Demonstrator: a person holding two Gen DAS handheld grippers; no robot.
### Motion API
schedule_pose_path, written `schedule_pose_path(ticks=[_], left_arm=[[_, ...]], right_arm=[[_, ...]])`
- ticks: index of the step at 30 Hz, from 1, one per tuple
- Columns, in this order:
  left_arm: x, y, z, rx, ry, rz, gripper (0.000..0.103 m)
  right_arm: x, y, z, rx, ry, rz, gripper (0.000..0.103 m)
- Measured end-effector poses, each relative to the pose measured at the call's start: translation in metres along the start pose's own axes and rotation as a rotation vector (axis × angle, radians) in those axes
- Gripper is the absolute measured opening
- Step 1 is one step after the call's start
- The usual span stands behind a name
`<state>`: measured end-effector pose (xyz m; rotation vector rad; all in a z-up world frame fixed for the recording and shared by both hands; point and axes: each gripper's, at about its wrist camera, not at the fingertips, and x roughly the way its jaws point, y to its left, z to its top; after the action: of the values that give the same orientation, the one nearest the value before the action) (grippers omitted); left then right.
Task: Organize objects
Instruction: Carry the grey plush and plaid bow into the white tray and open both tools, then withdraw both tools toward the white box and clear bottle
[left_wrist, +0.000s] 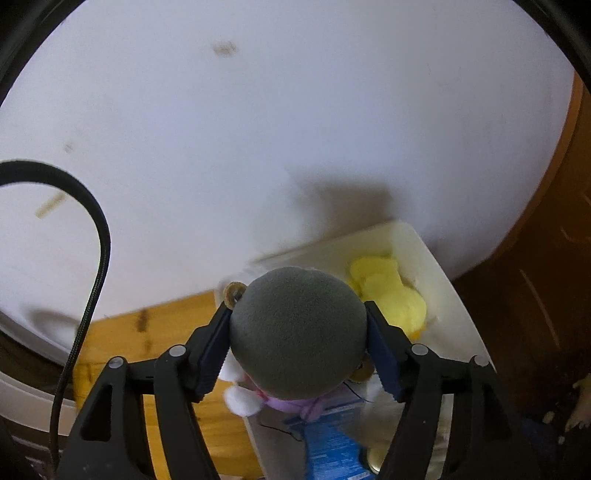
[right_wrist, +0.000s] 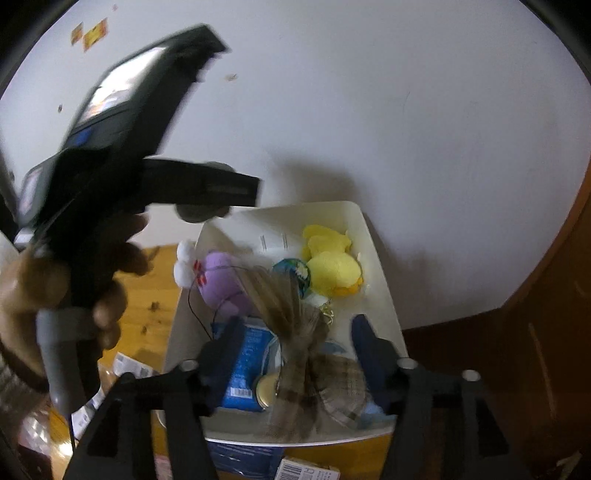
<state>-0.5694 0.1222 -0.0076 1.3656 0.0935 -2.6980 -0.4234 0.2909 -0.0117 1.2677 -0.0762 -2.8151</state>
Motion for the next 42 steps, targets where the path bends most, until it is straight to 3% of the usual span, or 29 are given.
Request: schedule_pose_path(ticks=[1,3,5,8,13,22,42], left_arm=[[0.000,-0.007,-0.001,0.008,-0.006,0.003,0.081],[0.001,-0.010,-0.003,0.027,-0.025,0.003,0.098],[0.003,-0.013,-0.004,0.037,-0.028,-0.008,0.102],[0.012,-0.013,0.008,0.041,-0.025,-0.015,0.102],[0.012,-0.005,-0.003,0.034,-0.030,-0.031,0.102],[-0.045,0.021,-0.027,0.022,-0.061,-0.049,0.102],[-0.179,0.051,-0.099,0.040,-0.154,-0.126,0.102]], right_arm=[[0.001,-0.001,-0.004,-0.009,0.001,0.002,0.068],[-0.001,-0.003,-0.016,-0.026,0.009,0.004,0.068],[0.002,-0.007,-0.014,-0.027,0.018,0.009,0.068],[0.007,-0.007,-0.017,-0.010,0.027,0.030,0.068],[0.001,-0.002,-0.031,0.005,0.031,0.054,0.068],[-0.018,0.002,-0.036,0.018,0.009,0.062,0.068],[-0.129,0.044,-0.057,-0.032,-0.133,0.084,0.068]])
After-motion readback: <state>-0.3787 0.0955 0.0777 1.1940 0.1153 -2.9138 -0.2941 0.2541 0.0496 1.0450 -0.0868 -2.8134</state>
